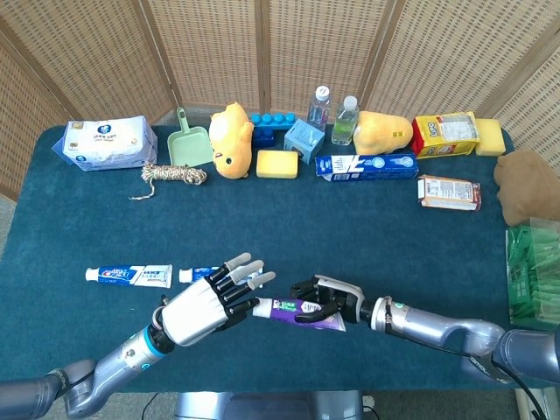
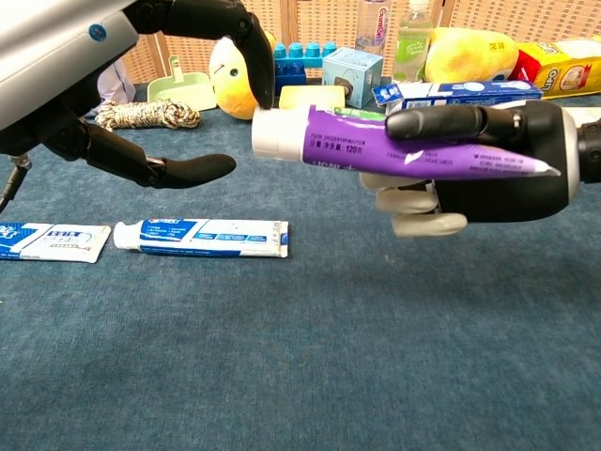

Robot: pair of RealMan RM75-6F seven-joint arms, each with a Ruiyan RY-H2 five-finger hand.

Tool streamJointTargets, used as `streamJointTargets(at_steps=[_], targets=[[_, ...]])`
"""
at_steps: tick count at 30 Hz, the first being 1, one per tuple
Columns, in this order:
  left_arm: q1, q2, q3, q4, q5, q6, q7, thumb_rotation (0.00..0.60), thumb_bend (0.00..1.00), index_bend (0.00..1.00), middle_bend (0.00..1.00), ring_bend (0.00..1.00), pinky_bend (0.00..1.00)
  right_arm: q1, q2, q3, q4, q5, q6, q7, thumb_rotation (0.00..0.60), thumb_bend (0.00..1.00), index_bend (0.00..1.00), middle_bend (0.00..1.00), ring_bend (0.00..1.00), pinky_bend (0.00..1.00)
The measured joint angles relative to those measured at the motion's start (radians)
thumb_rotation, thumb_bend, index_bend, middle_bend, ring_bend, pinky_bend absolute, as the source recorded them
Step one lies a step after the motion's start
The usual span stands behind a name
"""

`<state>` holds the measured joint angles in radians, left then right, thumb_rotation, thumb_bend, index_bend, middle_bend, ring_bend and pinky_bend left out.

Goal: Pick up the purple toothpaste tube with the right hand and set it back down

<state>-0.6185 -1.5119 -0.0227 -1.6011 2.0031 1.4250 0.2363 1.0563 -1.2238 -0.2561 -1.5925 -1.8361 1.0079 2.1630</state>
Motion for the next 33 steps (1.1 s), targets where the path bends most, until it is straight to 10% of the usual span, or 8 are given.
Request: streamJointTargets(at_steps=[33], targets=[[0.005,-0.005,0.003,0.008,-0.007,-0.001,0.001,0.600,0.24,0.43,0.16,0.12,0.14,-0.004,0.004,-0.041,0.050,-0.009,0.140,0.136,0.600,0.35,0.87,0.77,0.72,0.80]])
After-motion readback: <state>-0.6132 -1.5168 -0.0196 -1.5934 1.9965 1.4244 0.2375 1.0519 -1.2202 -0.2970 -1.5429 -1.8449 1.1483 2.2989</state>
